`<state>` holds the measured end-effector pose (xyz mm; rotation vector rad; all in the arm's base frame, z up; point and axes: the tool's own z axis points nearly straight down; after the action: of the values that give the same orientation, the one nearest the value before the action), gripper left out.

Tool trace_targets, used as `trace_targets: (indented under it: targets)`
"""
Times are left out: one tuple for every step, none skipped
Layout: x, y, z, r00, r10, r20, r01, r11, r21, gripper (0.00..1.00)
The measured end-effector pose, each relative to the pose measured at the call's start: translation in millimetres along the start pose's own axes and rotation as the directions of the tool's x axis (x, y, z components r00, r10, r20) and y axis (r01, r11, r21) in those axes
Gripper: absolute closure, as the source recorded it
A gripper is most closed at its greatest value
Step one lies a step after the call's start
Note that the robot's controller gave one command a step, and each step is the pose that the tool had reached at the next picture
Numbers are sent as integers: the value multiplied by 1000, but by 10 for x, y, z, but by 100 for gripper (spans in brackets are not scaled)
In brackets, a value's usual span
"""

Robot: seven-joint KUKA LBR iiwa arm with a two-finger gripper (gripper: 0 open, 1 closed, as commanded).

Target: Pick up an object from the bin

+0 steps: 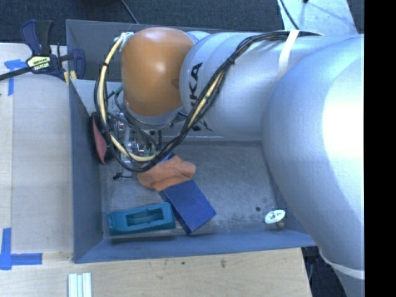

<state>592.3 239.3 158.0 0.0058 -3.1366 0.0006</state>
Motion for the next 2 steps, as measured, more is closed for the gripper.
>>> trace_targets:
  targets:
    - [-17, -11, -53, 1000, 3, 7, -3, 1000, -2, 0]
    - [-145, -255, 303, 995, -100, 12, 100, 995, -2, 0]
